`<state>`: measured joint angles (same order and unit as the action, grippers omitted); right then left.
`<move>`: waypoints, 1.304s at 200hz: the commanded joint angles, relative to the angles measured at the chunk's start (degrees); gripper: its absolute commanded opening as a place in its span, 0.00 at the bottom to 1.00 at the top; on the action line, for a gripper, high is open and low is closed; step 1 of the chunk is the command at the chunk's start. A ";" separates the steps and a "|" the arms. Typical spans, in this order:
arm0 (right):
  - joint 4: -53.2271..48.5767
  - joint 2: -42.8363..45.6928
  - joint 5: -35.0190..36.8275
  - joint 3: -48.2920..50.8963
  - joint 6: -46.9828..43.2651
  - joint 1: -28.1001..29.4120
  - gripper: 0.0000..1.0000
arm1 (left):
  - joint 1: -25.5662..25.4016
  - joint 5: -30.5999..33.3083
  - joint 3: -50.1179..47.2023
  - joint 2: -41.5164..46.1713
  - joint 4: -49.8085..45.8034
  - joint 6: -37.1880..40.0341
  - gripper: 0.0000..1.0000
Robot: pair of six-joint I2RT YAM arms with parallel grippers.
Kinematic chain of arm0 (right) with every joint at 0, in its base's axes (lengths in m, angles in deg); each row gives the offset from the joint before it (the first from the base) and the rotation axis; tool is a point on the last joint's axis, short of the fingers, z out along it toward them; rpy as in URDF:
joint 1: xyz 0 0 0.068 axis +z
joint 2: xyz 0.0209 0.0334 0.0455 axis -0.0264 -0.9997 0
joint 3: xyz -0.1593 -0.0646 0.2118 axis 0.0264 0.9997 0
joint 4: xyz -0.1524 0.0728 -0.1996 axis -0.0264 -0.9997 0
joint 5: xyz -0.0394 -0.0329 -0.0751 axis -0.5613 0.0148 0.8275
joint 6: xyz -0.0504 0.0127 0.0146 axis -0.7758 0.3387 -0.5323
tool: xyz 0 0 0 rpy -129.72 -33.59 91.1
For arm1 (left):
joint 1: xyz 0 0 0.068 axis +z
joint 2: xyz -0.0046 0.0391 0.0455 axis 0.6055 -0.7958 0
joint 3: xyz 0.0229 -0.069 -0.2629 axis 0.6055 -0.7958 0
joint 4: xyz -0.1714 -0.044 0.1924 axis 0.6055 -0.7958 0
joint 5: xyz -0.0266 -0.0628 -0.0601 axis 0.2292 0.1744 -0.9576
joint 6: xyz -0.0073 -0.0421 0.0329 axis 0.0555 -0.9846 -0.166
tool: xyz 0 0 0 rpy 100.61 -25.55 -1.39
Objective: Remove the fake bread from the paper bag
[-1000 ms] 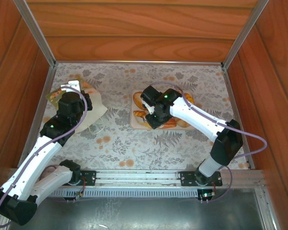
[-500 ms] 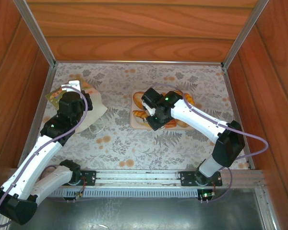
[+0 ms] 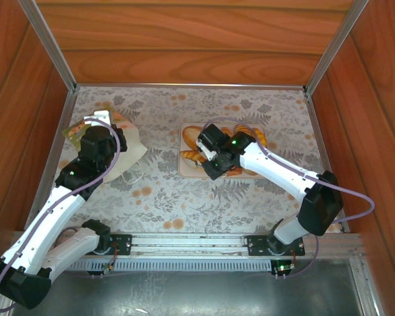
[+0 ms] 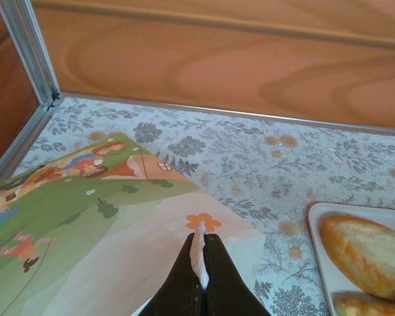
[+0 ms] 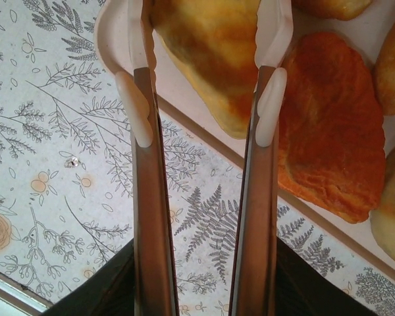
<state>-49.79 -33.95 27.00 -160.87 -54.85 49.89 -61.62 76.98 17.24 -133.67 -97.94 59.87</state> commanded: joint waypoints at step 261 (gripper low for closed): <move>10.42 21.80 9.84 7.29 11.70 -12.92 0.41 | 0.33 -3.21 2.82 0.50 0.43 0.17 0.00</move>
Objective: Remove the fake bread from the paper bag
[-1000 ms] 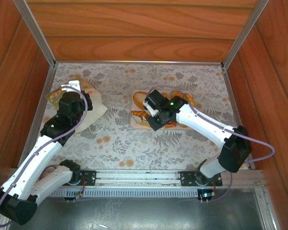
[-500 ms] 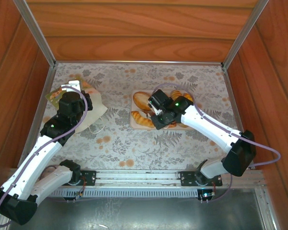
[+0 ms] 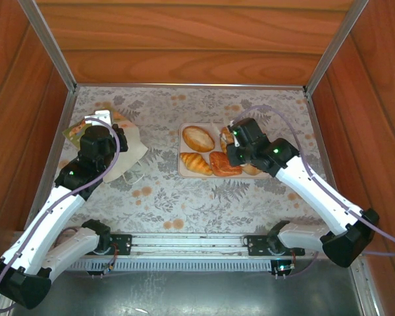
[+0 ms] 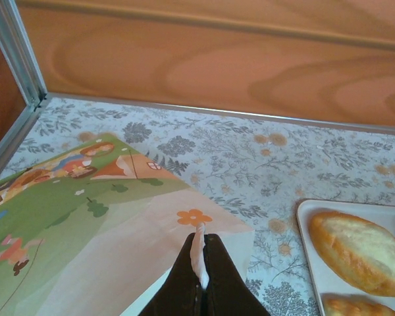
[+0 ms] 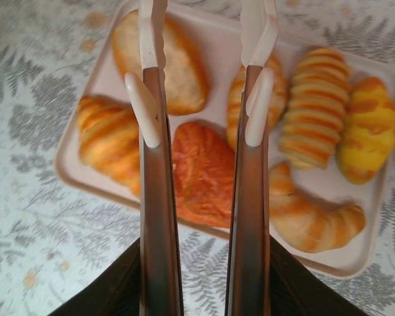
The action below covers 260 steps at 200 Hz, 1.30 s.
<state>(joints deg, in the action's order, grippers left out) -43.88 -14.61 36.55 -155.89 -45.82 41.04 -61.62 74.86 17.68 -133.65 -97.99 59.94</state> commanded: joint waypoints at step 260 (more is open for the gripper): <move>8.61 -19.05 -11.04 0.61 -16.11 -47.79 0.43 | 0.36 -4.26 3.21 0.50 0.31 0.31 0.00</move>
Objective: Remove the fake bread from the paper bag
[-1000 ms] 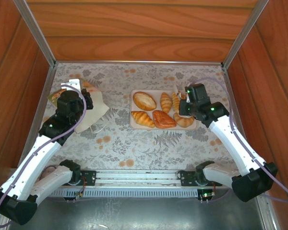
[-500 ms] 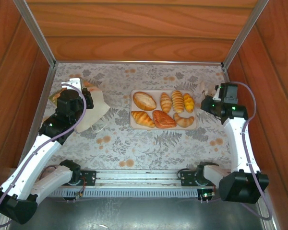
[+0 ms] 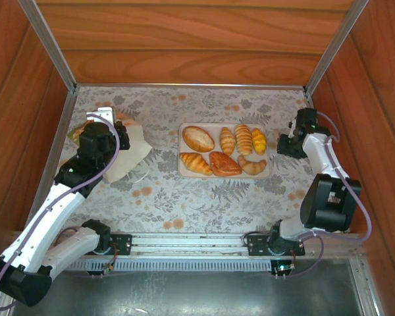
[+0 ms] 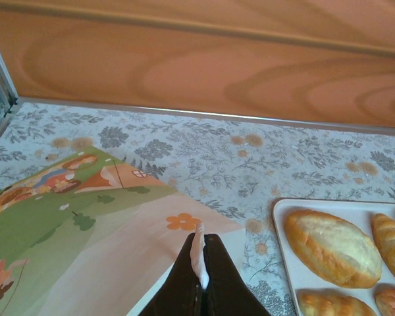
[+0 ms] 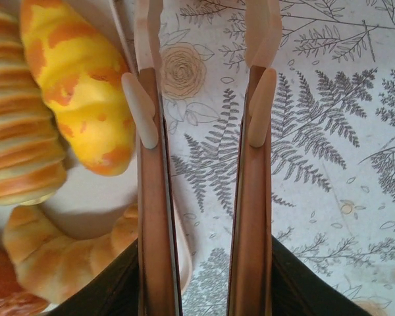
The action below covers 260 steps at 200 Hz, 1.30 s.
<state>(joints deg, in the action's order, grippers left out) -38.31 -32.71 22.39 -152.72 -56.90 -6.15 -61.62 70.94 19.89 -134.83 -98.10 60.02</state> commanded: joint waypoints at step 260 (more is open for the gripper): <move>-0.13 -23.36 3.94 -14.49 -13.85 -2.46 0.61 | 0.36 -0.15 1.19 2.72 -0.07 -0.68 0.00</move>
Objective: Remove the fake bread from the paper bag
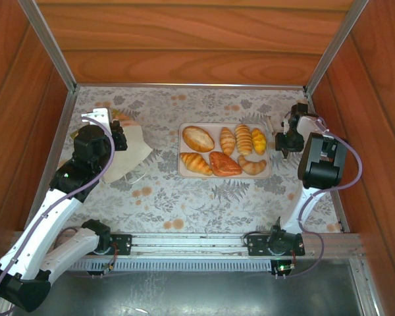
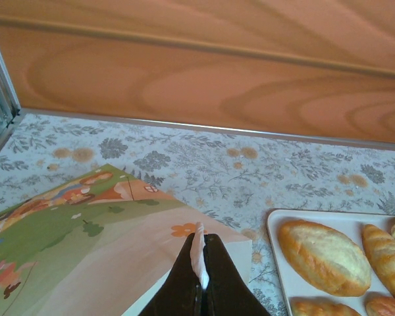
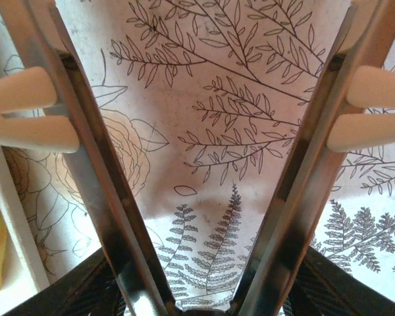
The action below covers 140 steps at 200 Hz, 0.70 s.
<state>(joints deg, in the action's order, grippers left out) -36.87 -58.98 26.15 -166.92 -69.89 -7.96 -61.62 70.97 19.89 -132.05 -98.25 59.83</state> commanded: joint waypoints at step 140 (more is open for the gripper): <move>-5.48 2.17 -2.41 -2.38 2.22 -2.39 0.83 | 0.38 -0.24 1.95 0.00 -0.26 -0.17 0.00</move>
<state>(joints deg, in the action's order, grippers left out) -40.43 -58.50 24.81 -168.10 -68.90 -9.88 -61.62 70.97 19.89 -132.42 -98.27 59.83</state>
